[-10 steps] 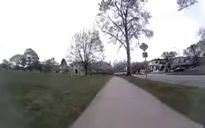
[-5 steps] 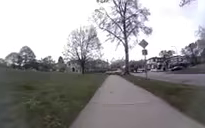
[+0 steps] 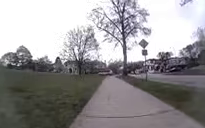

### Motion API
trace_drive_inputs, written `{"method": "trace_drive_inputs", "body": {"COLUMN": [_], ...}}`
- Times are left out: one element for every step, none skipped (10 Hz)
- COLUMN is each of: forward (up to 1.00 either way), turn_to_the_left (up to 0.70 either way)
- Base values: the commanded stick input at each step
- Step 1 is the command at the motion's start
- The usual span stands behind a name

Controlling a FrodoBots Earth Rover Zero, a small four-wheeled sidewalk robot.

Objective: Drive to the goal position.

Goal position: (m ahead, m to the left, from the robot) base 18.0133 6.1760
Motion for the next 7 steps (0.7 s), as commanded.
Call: {"method": "trace_drive_inputs", "body": {"forward": [1.0, 1.0, 1.0, 1.0, 1.0, 1.0, 1.0], "turn_to_the_left": [-0.18, -0.28, -0.37, -0.23, -0.06, -0.04, -0.02]}}
